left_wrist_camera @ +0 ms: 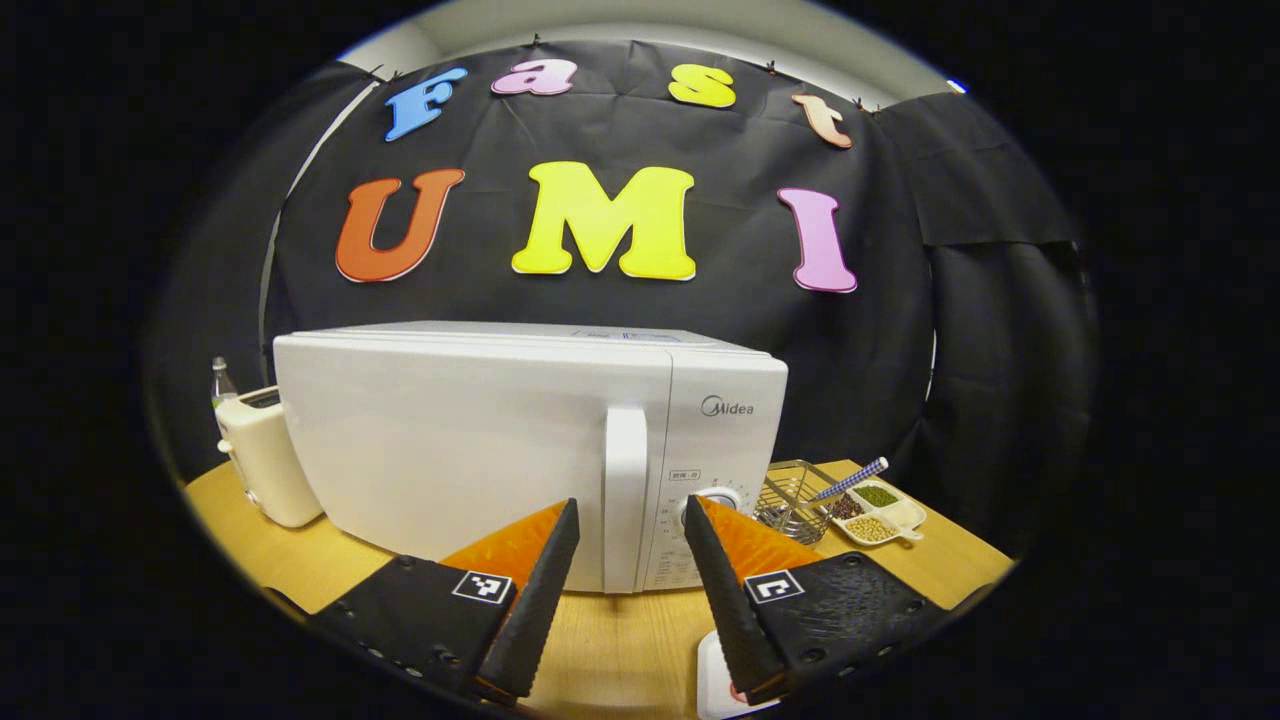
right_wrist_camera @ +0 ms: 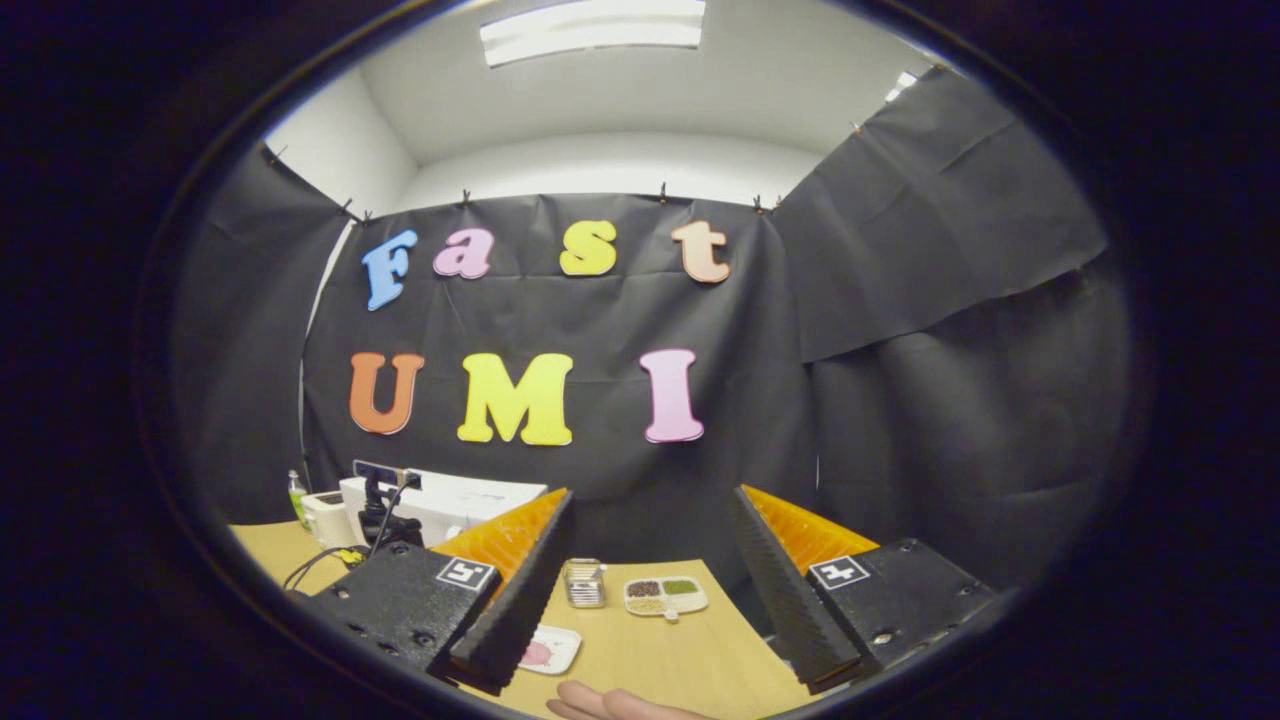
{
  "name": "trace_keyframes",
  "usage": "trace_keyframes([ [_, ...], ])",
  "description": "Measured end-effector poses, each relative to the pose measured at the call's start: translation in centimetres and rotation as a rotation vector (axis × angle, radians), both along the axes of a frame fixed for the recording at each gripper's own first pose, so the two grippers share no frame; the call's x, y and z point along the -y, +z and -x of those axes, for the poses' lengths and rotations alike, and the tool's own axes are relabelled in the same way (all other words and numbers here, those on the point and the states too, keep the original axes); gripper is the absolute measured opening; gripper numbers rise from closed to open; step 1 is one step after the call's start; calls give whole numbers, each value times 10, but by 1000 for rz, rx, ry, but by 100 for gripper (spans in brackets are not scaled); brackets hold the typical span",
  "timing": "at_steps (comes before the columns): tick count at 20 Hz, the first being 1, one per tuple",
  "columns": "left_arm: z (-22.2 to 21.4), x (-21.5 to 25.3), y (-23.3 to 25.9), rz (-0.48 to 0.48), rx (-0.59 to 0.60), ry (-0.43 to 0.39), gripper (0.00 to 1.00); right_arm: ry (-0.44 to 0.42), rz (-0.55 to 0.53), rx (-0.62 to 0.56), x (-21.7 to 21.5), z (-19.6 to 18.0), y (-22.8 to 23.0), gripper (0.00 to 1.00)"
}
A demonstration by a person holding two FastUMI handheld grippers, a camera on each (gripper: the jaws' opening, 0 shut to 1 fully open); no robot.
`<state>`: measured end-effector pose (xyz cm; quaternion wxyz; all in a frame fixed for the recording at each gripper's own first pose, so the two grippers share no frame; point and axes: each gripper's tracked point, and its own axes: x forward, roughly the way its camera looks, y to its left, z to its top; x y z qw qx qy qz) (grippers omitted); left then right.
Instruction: Open the microwave oven with the left hand, put the food in, and close the microwave oven.
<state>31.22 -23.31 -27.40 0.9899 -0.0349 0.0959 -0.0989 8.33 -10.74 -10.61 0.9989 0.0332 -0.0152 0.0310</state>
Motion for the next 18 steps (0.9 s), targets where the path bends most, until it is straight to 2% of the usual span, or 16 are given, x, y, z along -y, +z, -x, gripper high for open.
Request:
trace_keyframes([
  [2, -9, 0, -6, 10, 3, 10, 65, 14, 2, 5, -1, -2, -7, 99],
  [5, -18, -3, -13, -34, 10, 28, 54, 22, 3, -14, 0, -10, -24, 99],
  [6, -18, -3, -13, -43, 14, 33, 42, 28, 3, -23, -1, -11, -29, 99],
  [9, -25, -3, -21, -88, 9, 35, 41, 30, -7, -65, 0, -20, -48, 99],
  [10, -26, 1, -23, -82, 5, 21, 40, 34, -14, -78, -1, -22, -54, 91],
  [11, -25, 1, -23, -65, 0, 18, 36, 36, -22, -85, -1, -24, -56, 99],
  [12, -26, 2, -22, -36, -5, 13, 31, 37, -25, -91, 0, -25, -60, 99],
  [14, -26, 2, -23, 11, -14, 6, 30, 35, -23, -101, 1, -28, -66, 99],
  [15, -25, 3, -23, 11, -14, 0, 31, 34, -23, -106, 1, -30, -70, 99],
  [16, -25, 4, -24, -17, -4, 5, 21, 36, -25, -111, 0, -31, -72, 99],
  [18, -25, 3, -24, -66, 13, 19, 21, 41, -33, -117, -2, -34, -75, 99],
])
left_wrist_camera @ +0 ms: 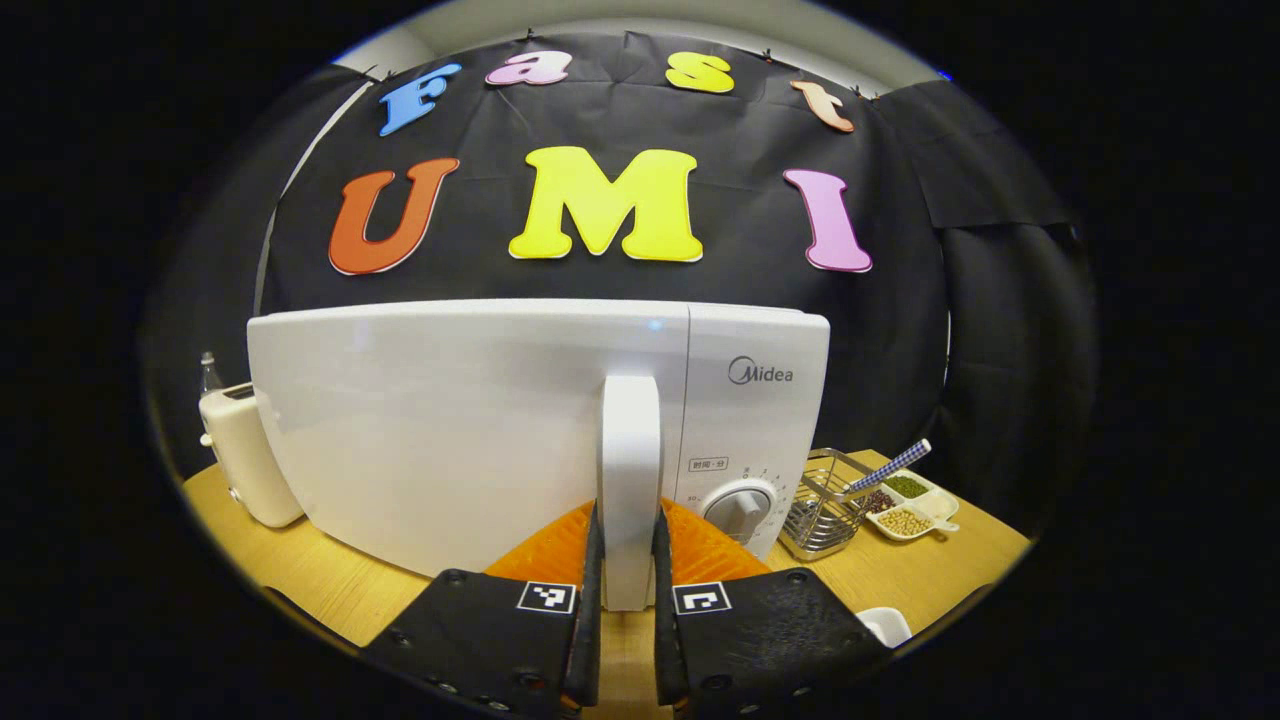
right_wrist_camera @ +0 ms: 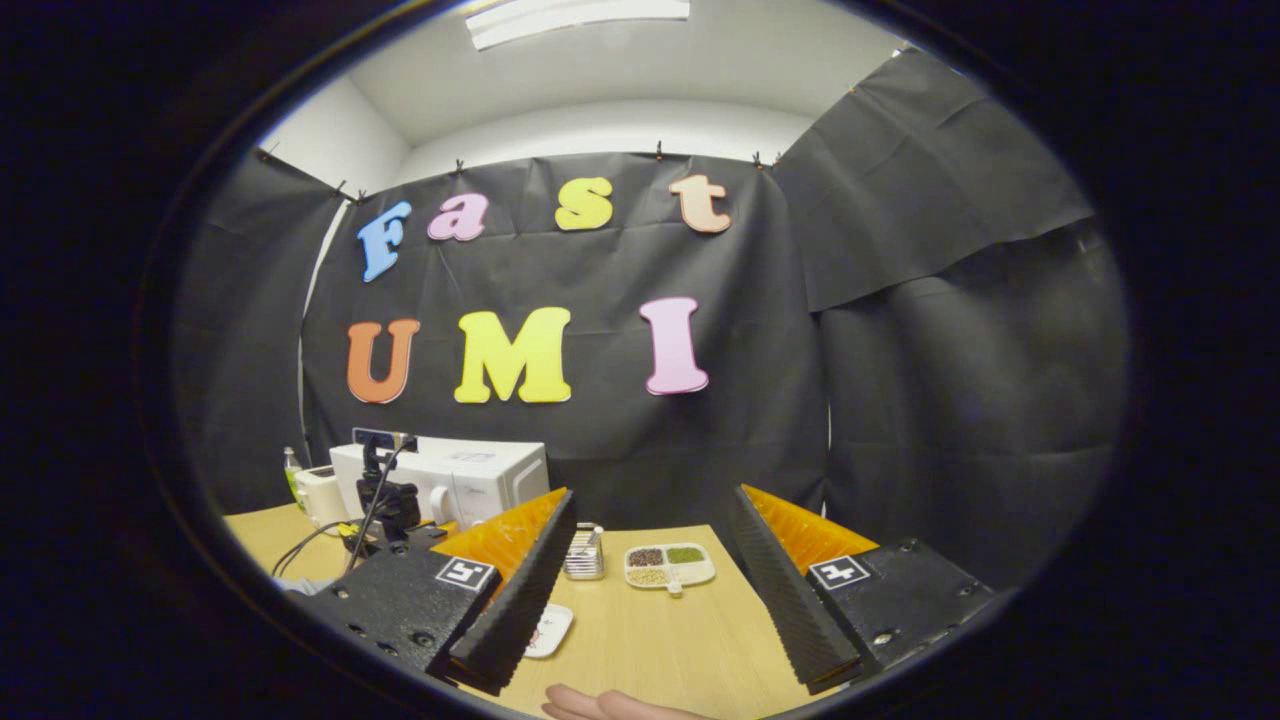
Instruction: Open the microwave oven with the left hand, put the food in, and close the microwave oven.
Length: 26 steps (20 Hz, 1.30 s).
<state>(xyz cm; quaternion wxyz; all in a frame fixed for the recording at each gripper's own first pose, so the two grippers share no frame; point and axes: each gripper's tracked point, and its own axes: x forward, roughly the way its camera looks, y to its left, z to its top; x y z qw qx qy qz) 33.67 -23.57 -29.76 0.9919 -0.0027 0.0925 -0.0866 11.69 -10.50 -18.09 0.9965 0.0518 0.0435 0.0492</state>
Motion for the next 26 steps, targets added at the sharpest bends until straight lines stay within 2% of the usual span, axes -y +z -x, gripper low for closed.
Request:
trace_keyframes([
  [3, 1, 0, 0, 33, -7, 18, 21, 4, -8, -3, -5, -3, -2, 99],
  [4, 1, 0, -2, 16, -8, 20, 8, 6, -8, -4, -6, -3, -4, 99],
  [8, 19, -4, -2, 10, -5, 11, 8, 4, -5, -9, -7, -4, -9, 99],
  [10, 37, -10, 0, -3, 19, -30, 8, -1, -5, -16, -5, -5, -12, 99],
  [13, 74, -25, 0, 30, 4, -72, 8, -2, 2, -33, -8, -3, -19, 99],
  [14, 88, -34, 3, 22, 17, -81, 8, -4, 7, -39, -10, 0, -21, 91],
  [15, 100, -44, 4, 12, 23, -82, 8, -3, 11, -45, -12, 2, -23, 99],
  [19, 148, -88, 5, 14, 28, -56, 11, 22, 13, -76, -31, 15, -28, 99],
  [20, 158, -100, 6, 1, 31, -50, 12, 35, 16, -90, -37, 18, -30, 91],
  [21, 167, -114, 6, -9, 37, -43, 12, 42, 16, -102, -42, 21, -32, 99],
  [23, 189, -145, 8, -26, 44, -10, 14, 50, -2, -124, -49, 28, -33, 99],
  [24, 199, -164, 11, -40, 56, 14, 18, 51, -9, -132, -54, 32, -33, 99],
  [25, 208, -180, 15, -48, 67, 31, 20, 46, -13, -142, -57, 33, -33, 92],
  [26, 218, -195, 17, -53, 70, 44, 12, 45, -17, -151, -60, 34, -34, 99],
])
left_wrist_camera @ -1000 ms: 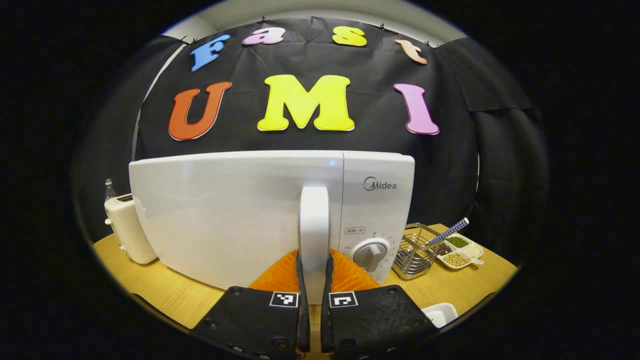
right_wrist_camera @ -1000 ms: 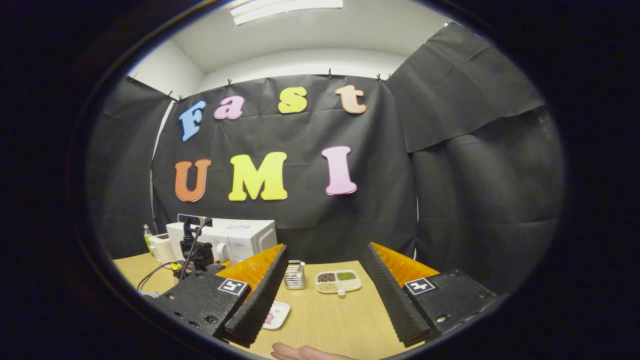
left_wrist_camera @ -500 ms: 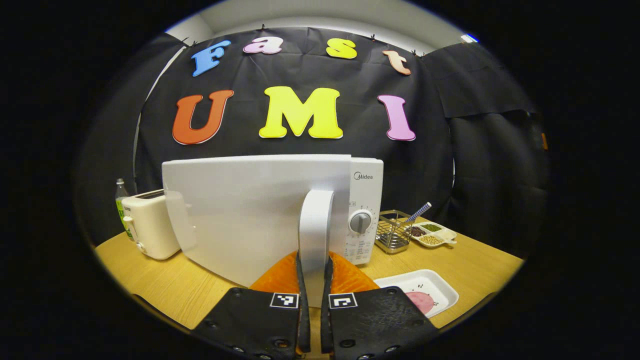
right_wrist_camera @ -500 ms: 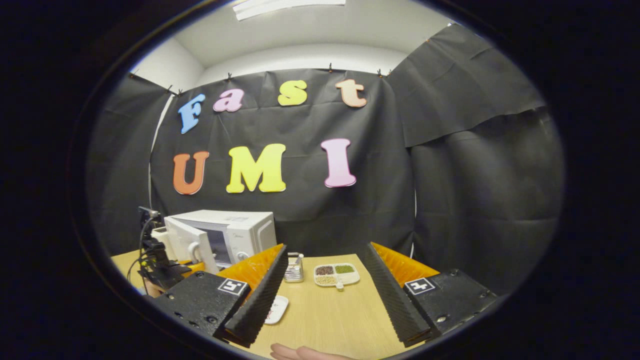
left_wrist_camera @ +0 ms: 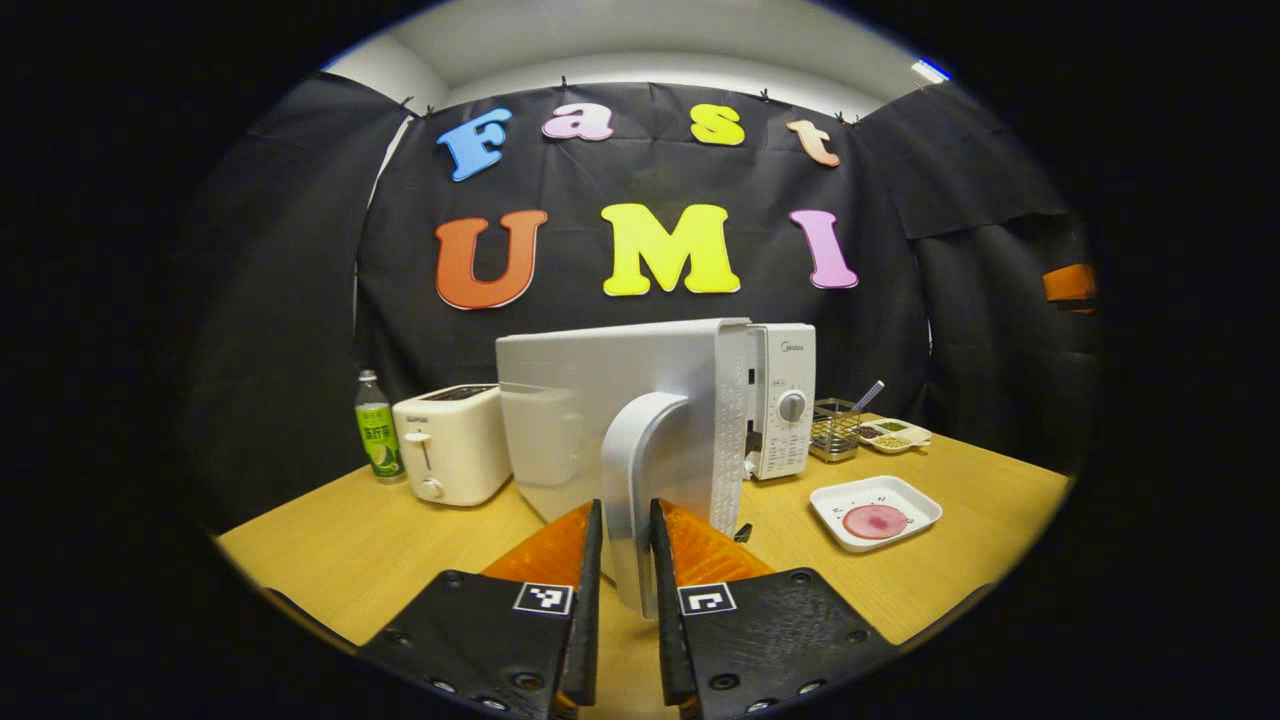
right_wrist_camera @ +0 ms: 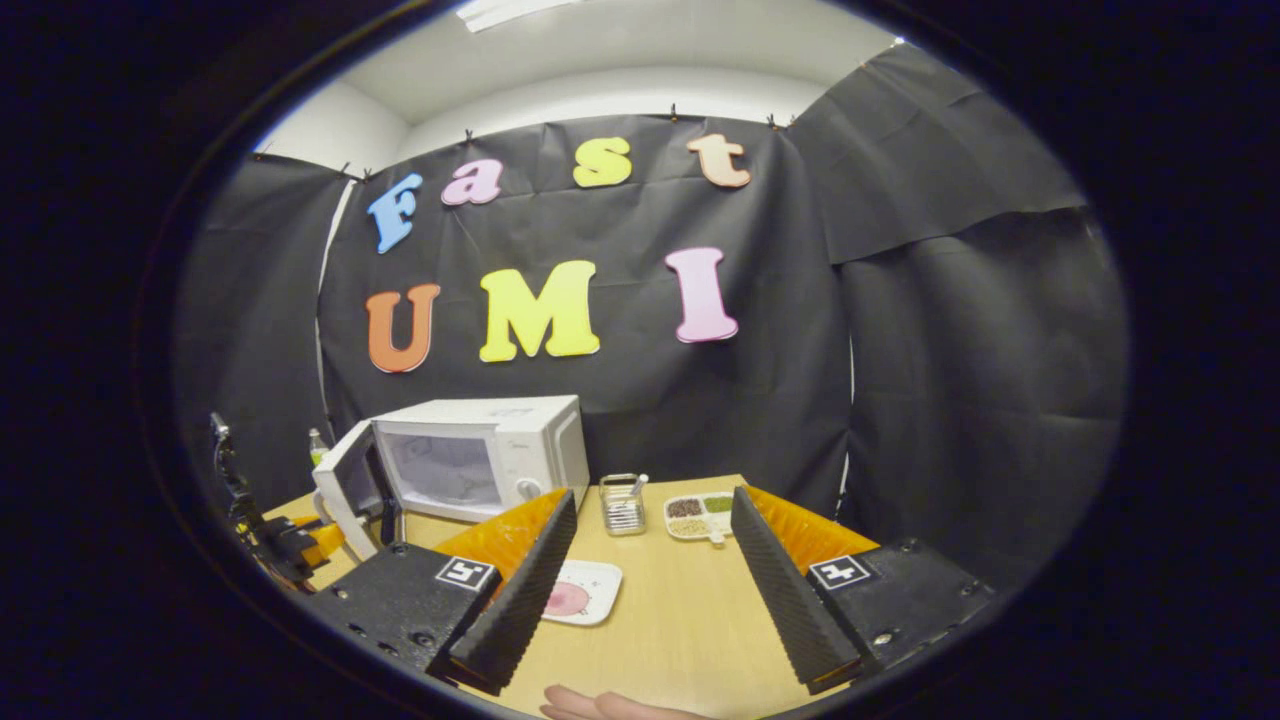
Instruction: Open the microwave oven with the left hand, put the food in, and close the microwave oven.
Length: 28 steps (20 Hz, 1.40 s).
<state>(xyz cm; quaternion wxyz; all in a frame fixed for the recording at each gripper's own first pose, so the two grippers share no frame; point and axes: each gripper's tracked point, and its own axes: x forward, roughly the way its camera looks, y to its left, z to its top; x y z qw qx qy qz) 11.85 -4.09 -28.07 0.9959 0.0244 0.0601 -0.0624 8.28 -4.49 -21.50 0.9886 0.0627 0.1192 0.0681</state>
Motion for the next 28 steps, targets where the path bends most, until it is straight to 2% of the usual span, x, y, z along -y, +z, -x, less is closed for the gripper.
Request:
trace_keyframes([
  [1, 9, -14, 1, -2, -2, 12, 29, 10, -4, -10, -7, 1, 0, 92],
  [2, 20, -31, 1, -12, -13, 35, 34, 22, -4, -22, -15, 2, -2, 99],
  [3, 31, -49, -2, -23, -32, 59, 39, 33, 0, -35, -21, 2, -4, 99],
  [4, 42, -66, -1, -22, -49, 84, 50, 42, 10, -44, -27, 1, -4, 92],
  [6, 60, -90, 11, 24, -66, 143, 97, 38, 56, -52, -31, -6, -7, 91],
  [8, 76, -101, 33, 64, -45, 175, 95, 42, 106, -70, -38, -16, -16, 92],
  [9, 82, -110, 43, 58, -49, 201, 95, 55, 113, -94, -43, -20, -22, 99],
  [10, 88, -118, 54, 52, -41, 219, 95, 64, 112, -116, -46, -25, -27, 92],
  [11, 93, -122, 70, 50, -18, 228, 95, 69, 115, -142, -48, -31, -32, 99],
  [12, 96, -126, 88, 53, -3, 237, 95, 79, 119, -157, -51, -35, -37, 99],
  [15, 98, -130, 129, 60, 37, 254, 95, 107, 128, -202, -62, -50, -49, 99],
  [18, 91, -119, 163, 55, 101, 224, 95, 138, 138, -273, -71, -65, -69, 100],
  [21, 79, -104, 177, 36, 102, 208, 94, 180, 170, -392, -77, -82, -103, 99],
  [25, 65, -83, 188, 15, 109, 204, 94, 262, 202, -606, -85, -94, -161, 100],
  [26, 63, -76, 188, 15, 101, 197, 95, 277, 201, -670, -88, -96, -178, 92],
  [27, 60, -71, 190, 15, 101, 189, 95, 292, 193, -735, -90, -95, -192, 98],
  [28, 58, -66, 191, 12, 107, 181, 95, 312, 173, -802, -94, -93, -203, 98],
])
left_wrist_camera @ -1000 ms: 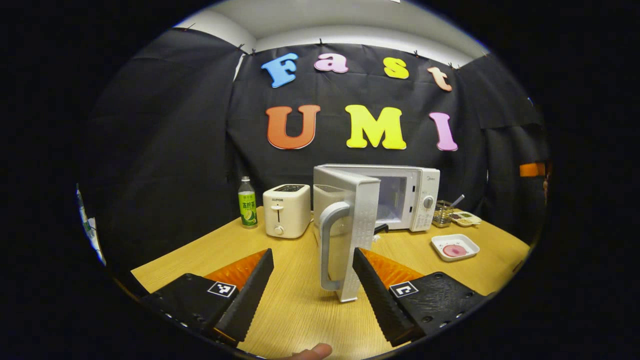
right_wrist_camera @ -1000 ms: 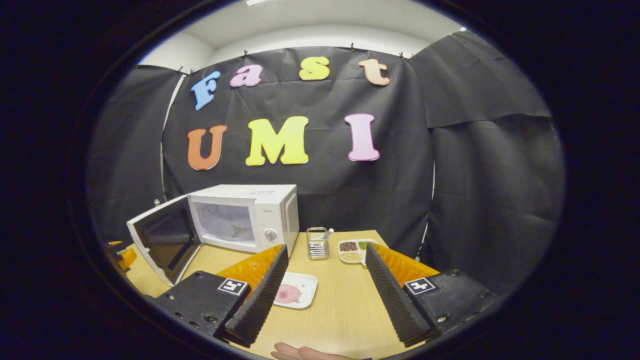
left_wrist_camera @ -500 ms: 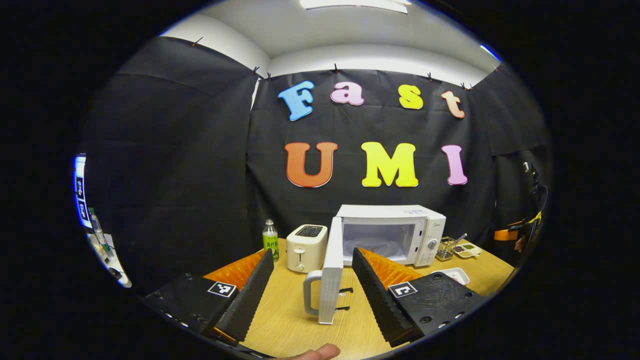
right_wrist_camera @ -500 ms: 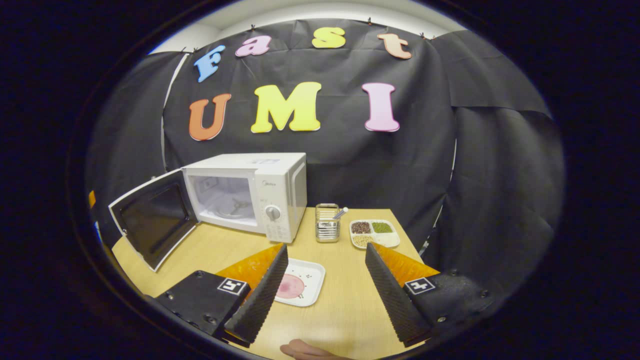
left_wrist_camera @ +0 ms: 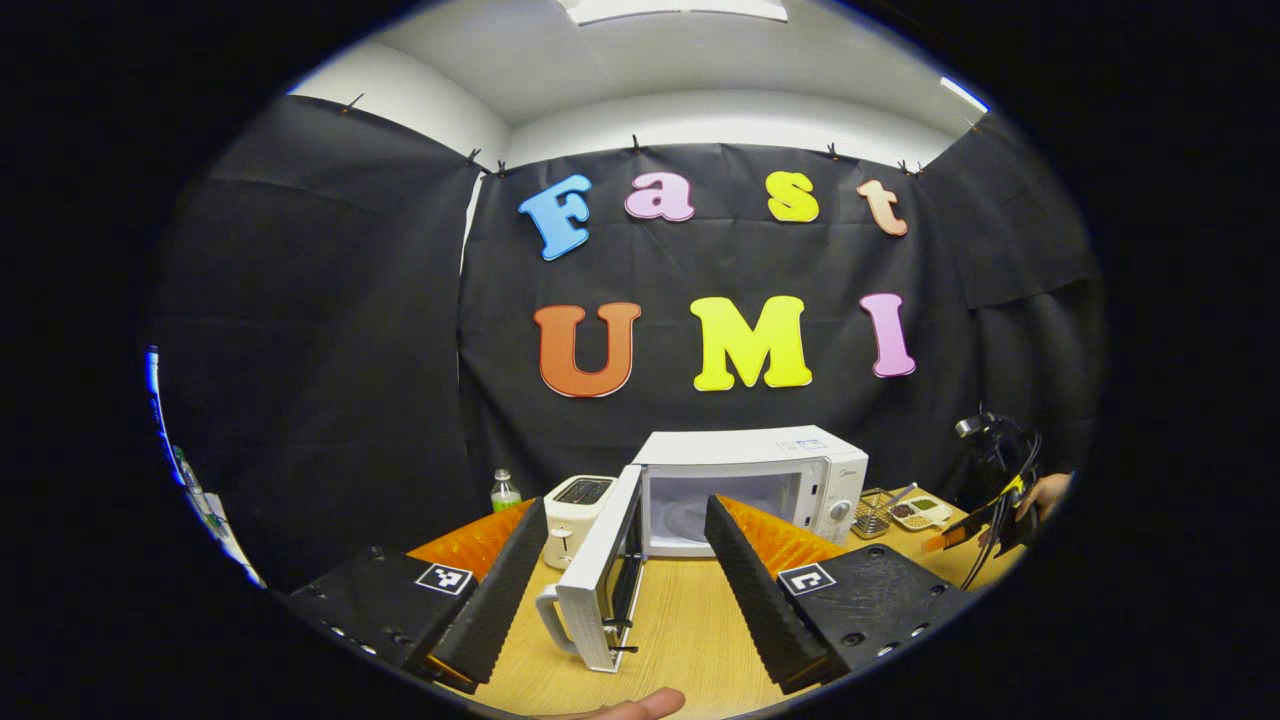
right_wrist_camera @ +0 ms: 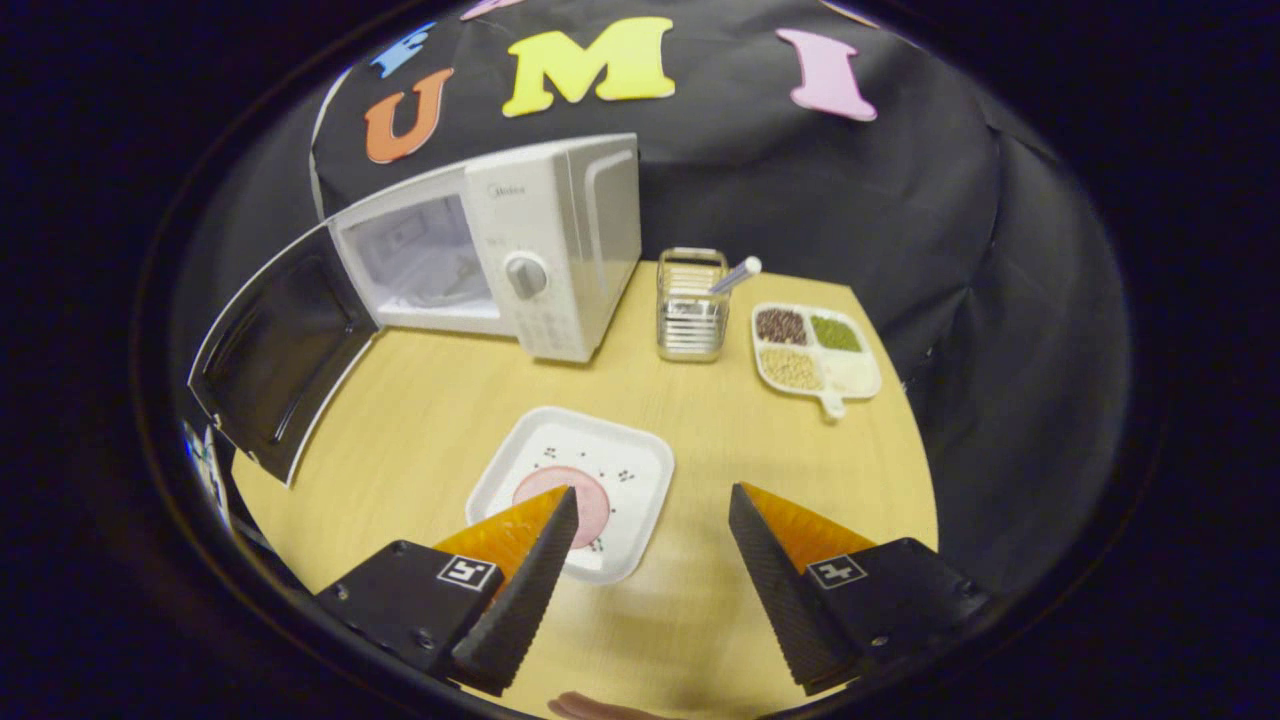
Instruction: Open the microwave oven with the left hand, put the food in, and close the microwave oven.
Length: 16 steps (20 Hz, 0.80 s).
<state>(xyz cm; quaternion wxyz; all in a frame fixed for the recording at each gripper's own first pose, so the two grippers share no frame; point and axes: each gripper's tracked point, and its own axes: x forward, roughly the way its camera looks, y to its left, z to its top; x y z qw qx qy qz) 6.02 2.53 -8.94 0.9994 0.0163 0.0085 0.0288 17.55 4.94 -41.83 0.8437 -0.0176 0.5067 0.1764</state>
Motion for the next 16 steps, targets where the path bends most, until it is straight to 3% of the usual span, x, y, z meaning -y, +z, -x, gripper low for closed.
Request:
trace_keyframes([
  [2, -2, 7, 2, -13, 3, -9, 95, -22, 5, -165, 2, 10, -24, 83],
  [3, -4, 10, 2, -21, 6, -12, 95, -31, -1, -252, 2, 14, -33, 82],
  [5, -5, 14, 4, -32, 13, -11, 95, -50, -25, -342, -2, 11, -44, 70],
  [8, -8, 15, -1, -34, -1, -7, 96, -2, -40, -413, -11, 9, -54, 47],
  [10, -9, 16, -4, -40, -13, -2, 96, -7, -27, -454, -11, 12, -61, 60],
  [11, -9, 16, -3, -43, -15, -3, 96, -2, -29, -471, -12, 12, -62, 58],
  [12, -10, 16, -4, -46, -14, -4, 96, 8, -29, -484, -13, 12, -66, 32],
  [14, -9, 16, -6, -56, -21, -4, 96, -2, -46, -519, -13, 13, -66, 35],
  [15, -9, 16, -7, -62, -25, -1, 96, -12, -60, -543, -14, 13, -74, 19],
  [16, -7, 16, -7, -67, -30, 2, 96, -31, -76, -547, -12, 10, -72, 23],
])
